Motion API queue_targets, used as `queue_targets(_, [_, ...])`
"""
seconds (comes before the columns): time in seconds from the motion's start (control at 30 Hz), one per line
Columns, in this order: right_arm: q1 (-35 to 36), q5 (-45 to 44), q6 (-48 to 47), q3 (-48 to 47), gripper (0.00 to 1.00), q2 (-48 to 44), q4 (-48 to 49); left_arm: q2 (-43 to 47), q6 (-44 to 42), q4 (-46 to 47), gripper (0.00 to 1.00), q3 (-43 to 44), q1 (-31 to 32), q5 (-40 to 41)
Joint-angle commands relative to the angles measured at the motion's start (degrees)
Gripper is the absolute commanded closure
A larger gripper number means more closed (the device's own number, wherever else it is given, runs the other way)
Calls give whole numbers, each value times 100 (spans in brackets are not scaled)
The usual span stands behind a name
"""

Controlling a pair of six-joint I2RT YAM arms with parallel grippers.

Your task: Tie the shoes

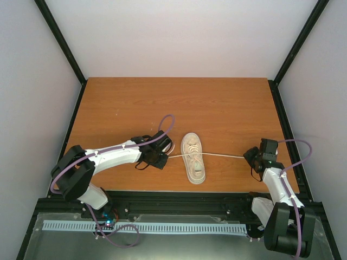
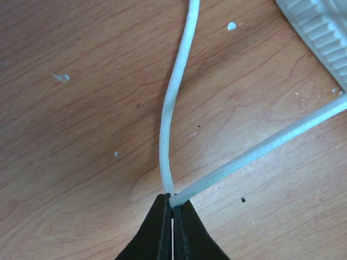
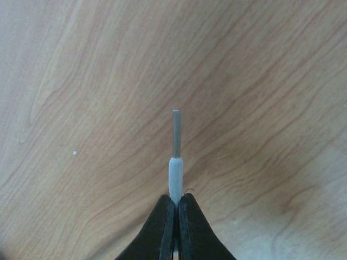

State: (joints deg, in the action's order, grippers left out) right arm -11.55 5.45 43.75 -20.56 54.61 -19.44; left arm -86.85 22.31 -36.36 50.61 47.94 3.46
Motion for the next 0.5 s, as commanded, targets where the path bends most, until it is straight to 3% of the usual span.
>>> queue_targets(0.0, [-103, 50, -144, 66, 97, 30, 142, 29, 105, 199, 99, -16, -57, -216])
queue_targets(0.1, [-102, 262, -299, 18, 95, -44, 182, 167, -19, 353, 98, 6, -57, -493])
queue_targets(0.17, [-102, 355, -412, -32, 79, -125, 175, 307, -99, 436, 87, 44, -58, -616])
queue_targets(0.23, [-102, 305, -476, -103, 52, -237, 66, 464, -176, 464, 72, 56, -57, -644])
queue_targets(0.3, [-102, 187, -530, -168, 33, -378, -59, 609, -271, 502, 53, 57, -57, -692])
queue_targets(0.37, [-102, 119, -587, -242, 22, -539, -160, 766, -364, 570, 42, 7, -59, -774])
queue_targets(0.47, [-102, 584, -801, -290, 14, -787, 83, 1080, -424, 797, 27, -155, -57, -976])
